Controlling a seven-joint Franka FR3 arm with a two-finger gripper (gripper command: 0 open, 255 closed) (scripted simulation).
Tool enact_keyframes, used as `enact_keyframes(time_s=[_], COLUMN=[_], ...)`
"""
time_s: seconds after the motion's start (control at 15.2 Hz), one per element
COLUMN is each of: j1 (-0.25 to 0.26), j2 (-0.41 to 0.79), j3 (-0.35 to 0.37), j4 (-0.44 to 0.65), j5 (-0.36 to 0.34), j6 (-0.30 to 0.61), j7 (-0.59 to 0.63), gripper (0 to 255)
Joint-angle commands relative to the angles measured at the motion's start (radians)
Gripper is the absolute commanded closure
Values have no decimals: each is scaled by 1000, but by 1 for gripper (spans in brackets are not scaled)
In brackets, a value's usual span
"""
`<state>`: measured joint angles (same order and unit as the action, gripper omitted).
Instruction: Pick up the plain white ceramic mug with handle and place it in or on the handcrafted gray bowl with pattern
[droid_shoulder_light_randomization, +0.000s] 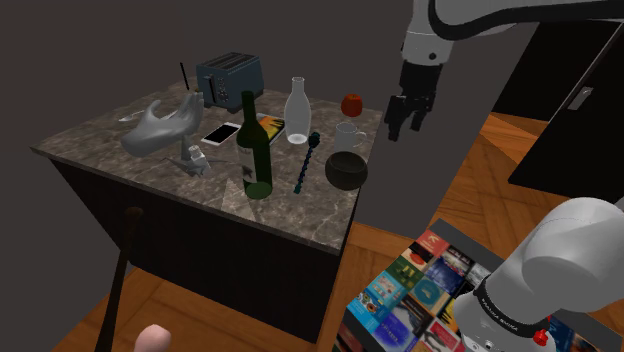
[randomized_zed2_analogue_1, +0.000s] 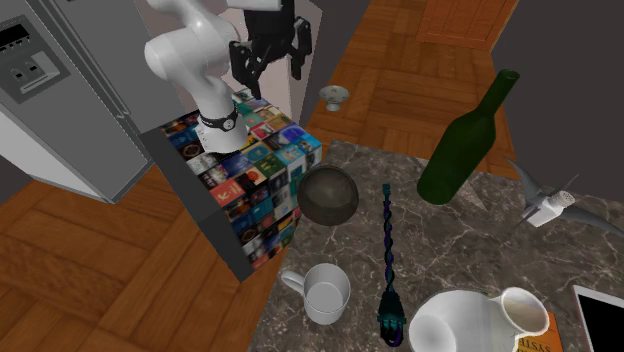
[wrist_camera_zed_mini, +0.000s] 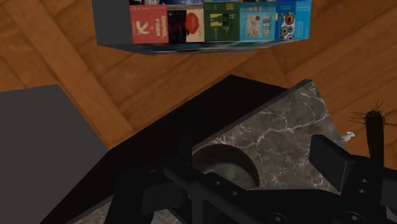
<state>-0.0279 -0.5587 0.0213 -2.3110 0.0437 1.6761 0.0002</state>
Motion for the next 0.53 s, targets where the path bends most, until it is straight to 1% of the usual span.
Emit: enact_keyframes(time_s=[0.0, 0.46], j1=[-7, -28], j2=[64, 293], j3=[-8, -32], j4=[10, 103], j5=[-9, -31], j6=[66, 239], j7=[-12, -44], gripper=[0, 0])
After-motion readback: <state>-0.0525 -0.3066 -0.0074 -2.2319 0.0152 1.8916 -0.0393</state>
